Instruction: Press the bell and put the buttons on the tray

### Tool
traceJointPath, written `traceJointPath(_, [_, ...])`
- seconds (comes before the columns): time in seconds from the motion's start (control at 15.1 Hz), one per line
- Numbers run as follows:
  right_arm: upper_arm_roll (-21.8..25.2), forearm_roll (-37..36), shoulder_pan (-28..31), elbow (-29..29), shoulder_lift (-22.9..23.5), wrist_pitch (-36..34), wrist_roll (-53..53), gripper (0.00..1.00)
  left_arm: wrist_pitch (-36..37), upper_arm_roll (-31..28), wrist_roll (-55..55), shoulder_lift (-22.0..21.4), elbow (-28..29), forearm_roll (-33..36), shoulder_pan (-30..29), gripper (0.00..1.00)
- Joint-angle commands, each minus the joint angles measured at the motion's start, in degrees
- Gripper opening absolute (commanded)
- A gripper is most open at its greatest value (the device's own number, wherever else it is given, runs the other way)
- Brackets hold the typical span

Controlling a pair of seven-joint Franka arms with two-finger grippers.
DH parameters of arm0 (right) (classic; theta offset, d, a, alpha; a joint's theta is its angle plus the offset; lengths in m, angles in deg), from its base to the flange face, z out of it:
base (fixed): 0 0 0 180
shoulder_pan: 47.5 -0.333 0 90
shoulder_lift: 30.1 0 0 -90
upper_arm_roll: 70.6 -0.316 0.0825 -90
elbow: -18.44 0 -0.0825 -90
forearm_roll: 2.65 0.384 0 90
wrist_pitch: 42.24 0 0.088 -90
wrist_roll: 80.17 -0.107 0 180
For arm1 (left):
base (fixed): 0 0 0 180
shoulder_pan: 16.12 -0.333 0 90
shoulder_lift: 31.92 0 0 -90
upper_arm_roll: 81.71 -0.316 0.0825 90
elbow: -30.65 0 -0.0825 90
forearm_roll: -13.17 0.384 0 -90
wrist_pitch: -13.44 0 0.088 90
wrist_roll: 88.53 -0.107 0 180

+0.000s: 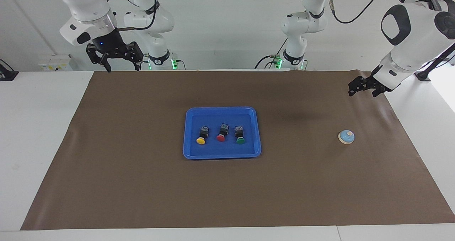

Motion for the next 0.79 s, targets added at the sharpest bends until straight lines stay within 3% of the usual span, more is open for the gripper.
traceJointPath(0.0, [-0.3, 0.8, 0.9, -1.2, -1.2, -0.4, 1.1, 1.00, 1.7, -0.3, 0.9, 0.0, -0.3, -0.1, 0.7, 1.00])
traceJointPath(0.73, [-0.3, 0.8, 0.9, -1.2, -1.2, -0.4, 1.1, 1.00, -1.3, -0.1, 1.0, -8.5, 7.3, 0.1, 3.0, 1.00])
